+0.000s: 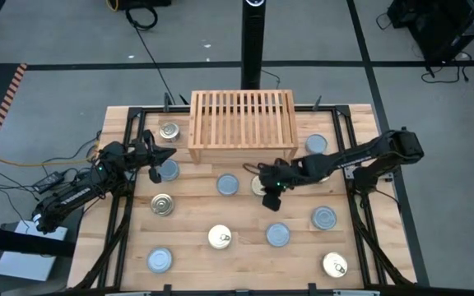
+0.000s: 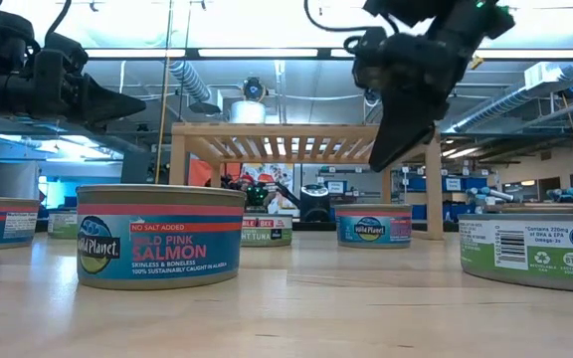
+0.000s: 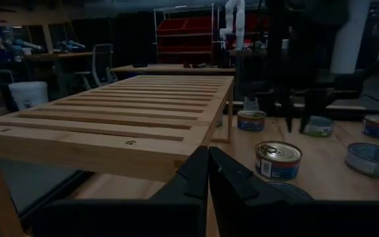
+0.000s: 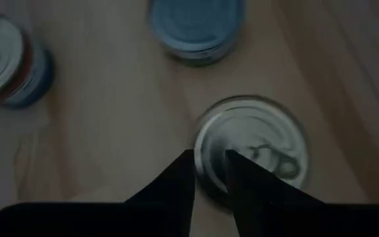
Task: Stack canned seafood by type on shelf
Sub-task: Put the blue-pink tuna can on the shelf
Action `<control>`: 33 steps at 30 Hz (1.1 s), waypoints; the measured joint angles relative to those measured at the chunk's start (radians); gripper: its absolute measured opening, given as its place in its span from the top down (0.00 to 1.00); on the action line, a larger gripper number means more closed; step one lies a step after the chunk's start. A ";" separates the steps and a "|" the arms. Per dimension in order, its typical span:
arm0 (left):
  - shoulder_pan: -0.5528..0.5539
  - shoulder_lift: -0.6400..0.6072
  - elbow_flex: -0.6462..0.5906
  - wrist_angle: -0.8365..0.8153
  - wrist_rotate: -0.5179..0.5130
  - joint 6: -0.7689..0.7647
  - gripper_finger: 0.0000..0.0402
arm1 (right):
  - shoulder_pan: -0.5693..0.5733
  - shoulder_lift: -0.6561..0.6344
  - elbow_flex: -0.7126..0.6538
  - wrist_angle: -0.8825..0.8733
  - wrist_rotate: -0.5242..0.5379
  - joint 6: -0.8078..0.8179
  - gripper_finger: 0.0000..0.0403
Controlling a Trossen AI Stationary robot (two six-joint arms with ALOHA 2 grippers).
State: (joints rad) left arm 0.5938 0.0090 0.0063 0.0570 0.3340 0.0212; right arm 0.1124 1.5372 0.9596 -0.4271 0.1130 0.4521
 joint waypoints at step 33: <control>-0.001 0.111 0.000 -0.002 0.007 -0.027 0.95 | 0.085 0.396 0.360 -0.310 0.154 -0.135 0.79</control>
State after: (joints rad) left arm 0.5926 0.1198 0.0067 0.0555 0.3412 -0.0056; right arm 0.1970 1.9327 1.3197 -0.7373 0.2673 0.3176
